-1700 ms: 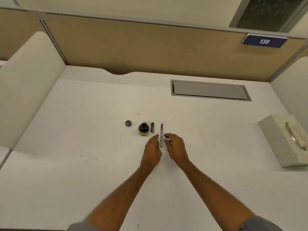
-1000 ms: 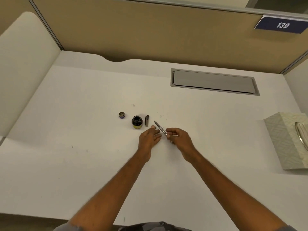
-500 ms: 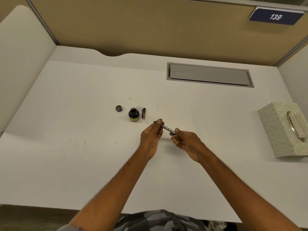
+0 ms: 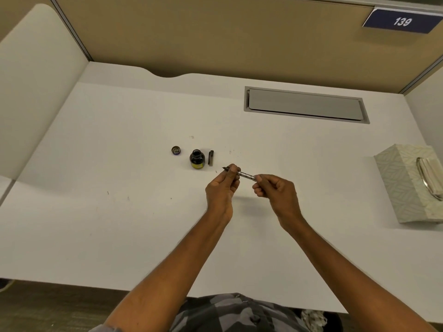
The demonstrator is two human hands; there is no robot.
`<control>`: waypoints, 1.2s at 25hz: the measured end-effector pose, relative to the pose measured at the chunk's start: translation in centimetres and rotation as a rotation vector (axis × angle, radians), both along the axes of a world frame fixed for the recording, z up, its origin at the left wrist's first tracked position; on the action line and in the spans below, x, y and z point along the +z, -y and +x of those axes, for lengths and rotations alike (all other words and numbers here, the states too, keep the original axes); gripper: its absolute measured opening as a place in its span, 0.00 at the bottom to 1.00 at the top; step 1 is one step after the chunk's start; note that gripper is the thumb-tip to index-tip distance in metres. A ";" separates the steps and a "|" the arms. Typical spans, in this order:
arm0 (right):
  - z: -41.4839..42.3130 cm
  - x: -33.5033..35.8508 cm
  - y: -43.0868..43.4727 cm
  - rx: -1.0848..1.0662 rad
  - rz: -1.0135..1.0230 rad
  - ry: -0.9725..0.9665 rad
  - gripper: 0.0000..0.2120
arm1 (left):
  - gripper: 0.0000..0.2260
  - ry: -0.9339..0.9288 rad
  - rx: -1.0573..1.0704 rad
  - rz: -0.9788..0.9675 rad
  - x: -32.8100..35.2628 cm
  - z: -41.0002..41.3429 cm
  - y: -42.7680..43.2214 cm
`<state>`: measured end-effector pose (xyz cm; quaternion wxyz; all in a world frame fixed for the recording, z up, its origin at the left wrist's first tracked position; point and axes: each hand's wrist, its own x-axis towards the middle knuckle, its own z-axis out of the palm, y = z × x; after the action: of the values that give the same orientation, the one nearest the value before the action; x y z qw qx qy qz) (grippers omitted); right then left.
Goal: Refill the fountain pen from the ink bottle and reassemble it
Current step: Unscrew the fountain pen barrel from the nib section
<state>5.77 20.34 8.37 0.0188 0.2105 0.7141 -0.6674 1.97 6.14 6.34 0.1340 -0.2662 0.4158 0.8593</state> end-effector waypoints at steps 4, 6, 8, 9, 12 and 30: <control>0.1 0.5 -0.5 0.084 -0.174 0.090 0.13 | 0.06 -0.068 -0.077 -0.005 1.1 0.0 0.5; 0.2 0.7 -0.9 0.170 -0.354 0.247 0.18 | 0.09 -0.139 -0.195 -0.045 1.2 0.3 1.2; 0.4 0.7 -1.3 0.224 -0.457 0.333 0.18 | 0.11 -0.203 -0.322 -0.088 1.0 0.6 2.0; 0.4 0.6 -1.4 0.243 -0.492 0.353 0.18 | 0.12 -0.227 -0.367 -0.099 0.9 0.8 2.3; 0.5 0.7 -1.3 0.255 -0.552 0.370 0.16 | 0.12 -0.277 -0.361 -0.120 0.8 1.0 2.5; 0.8 1.1 0.4 0.002 -0.323 0.049 0.09 | 0.06 0.084 -0.013 0.228 1.8 0.9 2.5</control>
<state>6.58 19.95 9.44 0.0704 0.2204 0.5971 -0.7680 2.83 3.61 8.18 0.1861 -0.2822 0.3110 0.8883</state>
